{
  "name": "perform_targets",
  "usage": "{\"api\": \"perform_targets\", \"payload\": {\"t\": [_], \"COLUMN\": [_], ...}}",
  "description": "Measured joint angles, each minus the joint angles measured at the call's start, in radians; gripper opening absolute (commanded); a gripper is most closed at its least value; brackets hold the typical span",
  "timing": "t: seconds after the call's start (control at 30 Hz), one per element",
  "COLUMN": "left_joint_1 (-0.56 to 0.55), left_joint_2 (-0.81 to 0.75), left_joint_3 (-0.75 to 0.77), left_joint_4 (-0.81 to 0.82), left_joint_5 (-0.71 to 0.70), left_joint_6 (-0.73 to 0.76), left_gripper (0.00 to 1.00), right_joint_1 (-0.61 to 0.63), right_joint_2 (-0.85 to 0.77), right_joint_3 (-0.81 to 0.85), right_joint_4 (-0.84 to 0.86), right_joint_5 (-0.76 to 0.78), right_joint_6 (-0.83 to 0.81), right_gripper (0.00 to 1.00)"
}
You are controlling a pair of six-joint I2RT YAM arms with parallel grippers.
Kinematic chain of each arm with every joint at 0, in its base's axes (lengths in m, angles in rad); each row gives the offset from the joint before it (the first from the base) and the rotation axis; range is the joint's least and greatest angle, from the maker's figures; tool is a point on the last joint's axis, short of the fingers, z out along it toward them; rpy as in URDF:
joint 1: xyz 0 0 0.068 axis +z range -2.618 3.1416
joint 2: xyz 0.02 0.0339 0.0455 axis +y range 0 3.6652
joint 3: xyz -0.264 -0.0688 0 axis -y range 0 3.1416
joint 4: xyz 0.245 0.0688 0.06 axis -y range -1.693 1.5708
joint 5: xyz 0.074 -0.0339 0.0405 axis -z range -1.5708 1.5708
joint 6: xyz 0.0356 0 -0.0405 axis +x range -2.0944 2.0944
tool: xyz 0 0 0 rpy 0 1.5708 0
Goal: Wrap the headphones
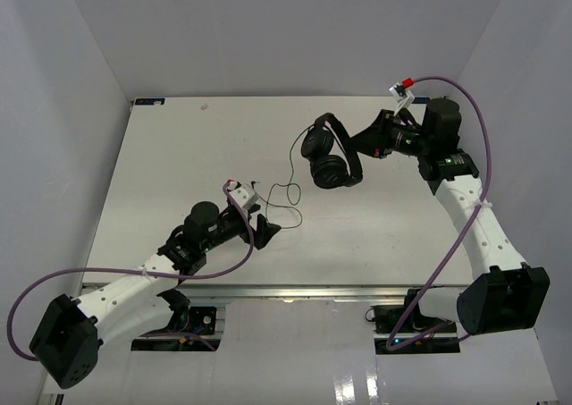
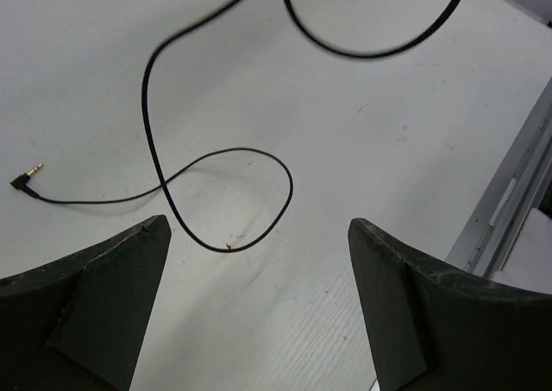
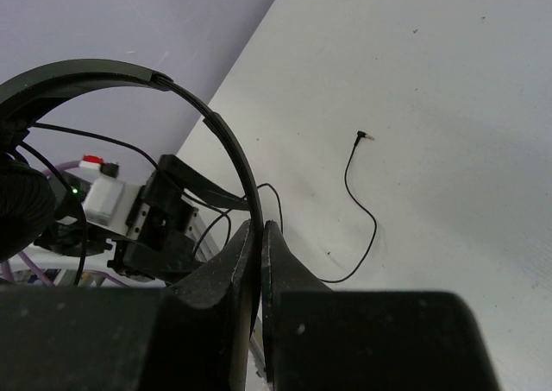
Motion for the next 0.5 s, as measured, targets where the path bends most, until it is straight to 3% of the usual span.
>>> {"api": "perform_targets", "payload": {"t": [0.2,0.3,0.5], "left_joint_1": [0.007,0.024,0.05], "left_joint_2": [0.164,0.275,0.464], "left_joint_3": [-0.046,-0.035,0.019], "left_joint_4": [0.185,0.27,0.38], "left_joint_5": [-0.017,-0.018,-0.008], "left_joint_6": [0.091,0.11,0.089], "left_gripper": [0.9,0.82,0.33], "right_joint_1": [-0.005,-0.01,-0.029], "right_joint_2": [0.0,0.0,-0.003], "right_joint_3": [0.021,0.024,0.024], "right_joint_4": [0.0,0.0,0.0], "right_joint_5": [-0.025,-0.036,-0.05], "right_joint_6": [0.033,0.046,0.066], "right_gripper": [0.08,0.08,0.08]}}
